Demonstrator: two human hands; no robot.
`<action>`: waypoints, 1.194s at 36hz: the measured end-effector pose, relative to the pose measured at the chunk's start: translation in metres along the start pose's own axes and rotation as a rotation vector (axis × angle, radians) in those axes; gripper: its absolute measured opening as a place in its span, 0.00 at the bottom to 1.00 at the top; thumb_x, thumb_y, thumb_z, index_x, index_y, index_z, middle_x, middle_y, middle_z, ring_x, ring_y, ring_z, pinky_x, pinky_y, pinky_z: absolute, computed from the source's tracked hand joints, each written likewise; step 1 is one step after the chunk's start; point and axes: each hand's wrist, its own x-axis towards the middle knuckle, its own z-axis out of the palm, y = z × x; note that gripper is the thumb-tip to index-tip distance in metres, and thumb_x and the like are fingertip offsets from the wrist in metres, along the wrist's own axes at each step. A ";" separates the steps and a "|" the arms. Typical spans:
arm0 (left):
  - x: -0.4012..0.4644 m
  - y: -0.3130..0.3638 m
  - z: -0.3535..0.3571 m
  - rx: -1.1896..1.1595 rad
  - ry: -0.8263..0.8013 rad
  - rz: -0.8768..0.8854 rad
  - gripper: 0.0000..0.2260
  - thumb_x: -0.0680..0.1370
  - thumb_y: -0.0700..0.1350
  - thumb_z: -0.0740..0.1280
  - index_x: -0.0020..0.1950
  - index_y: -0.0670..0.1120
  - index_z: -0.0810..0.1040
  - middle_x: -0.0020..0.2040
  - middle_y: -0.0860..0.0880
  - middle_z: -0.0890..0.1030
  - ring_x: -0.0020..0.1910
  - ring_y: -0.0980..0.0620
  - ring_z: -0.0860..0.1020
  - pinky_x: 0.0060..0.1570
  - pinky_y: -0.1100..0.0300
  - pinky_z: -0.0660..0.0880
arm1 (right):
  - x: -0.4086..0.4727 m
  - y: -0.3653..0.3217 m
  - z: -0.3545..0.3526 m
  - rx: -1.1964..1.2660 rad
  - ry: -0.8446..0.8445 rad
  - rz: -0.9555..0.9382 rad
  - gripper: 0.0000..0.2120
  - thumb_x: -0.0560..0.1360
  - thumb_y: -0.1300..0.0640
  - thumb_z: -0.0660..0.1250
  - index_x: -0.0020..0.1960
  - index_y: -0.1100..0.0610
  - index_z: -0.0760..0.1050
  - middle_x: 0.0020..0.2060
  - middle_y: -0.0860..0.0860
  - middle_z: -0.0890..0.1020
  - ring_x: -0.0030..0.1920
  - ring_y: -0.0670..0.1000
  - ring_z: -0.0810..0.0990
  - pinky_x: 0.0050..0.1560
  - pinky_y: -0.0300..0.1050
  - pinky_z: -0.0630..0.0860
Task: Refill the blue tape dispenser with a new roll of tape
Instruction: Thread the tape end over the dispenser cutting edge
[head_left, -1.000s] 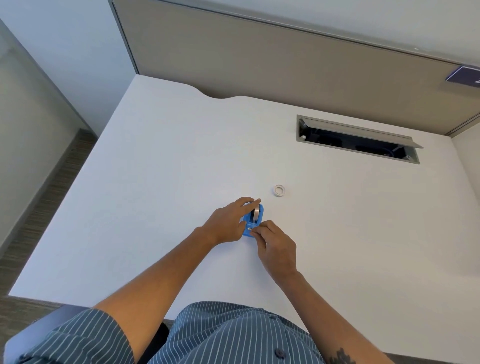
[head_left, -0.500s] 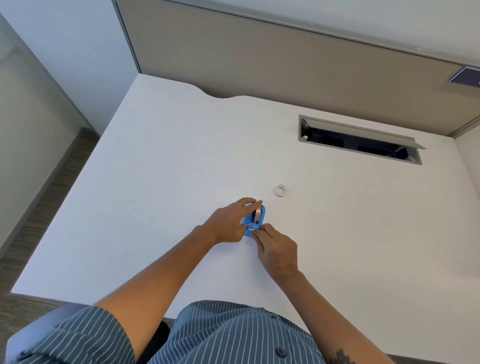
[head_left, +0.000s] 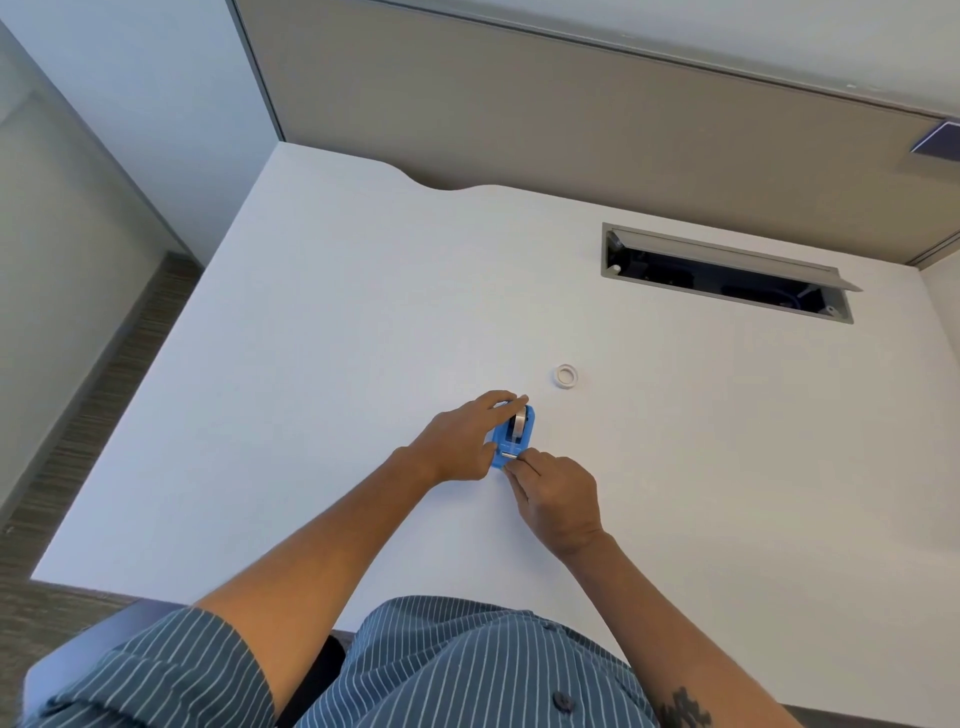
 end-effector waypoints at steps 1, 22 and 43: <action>0.000 0.000 0.000 -0.001 -0.002 -0.003 0.35 0.78 0.43 0.68 0.83 0.57 0.58 0.81 0.56 0.61 0.72 0.49 0.73 0.62 0.51 0.79 | 0.001 0.000 -0.001 -0.011 -0.010 -0.005 0.04 0.73 0.61 0.79 0.43 0.57 0.85 0.35 0.51 0.83 0.28 0.53 0.77 0.27 0.45 0.70; -0.001 0.004 -0.001 -0.003 -0.018 -0.022 0.36 0.78 0.42 0.69 0.83 0.55 0.58 0.81 0.56 0.61 0.72 0.48 0.73 0.63 0.52 0.79 | 0.003 -0.004 -0.003 -0.102 -0.119 0.087 0.11 0.64 0.61 0.85 0.44 0.54 0.87 0.24 0.49 0.76 0.22 0.52 0.72 0.28 0.41 0.59; -0.003 0.005 -0.002 -0.009 0.003 -0.011 0.35 0.78 0.42 0.68 0.83 0.55 0.59 0.81 0.56 0.61 0.72 0.49 0.72 0.59 0.57 0.76 | -0.003 -0.023 0.006 0.372 -0.039 0.701 0.03 0.72 0.49 0.80 0.44 0.48 0.89 0.30 0.43 0.85 0.27 0.46 0.79 0.32 0.39 0.75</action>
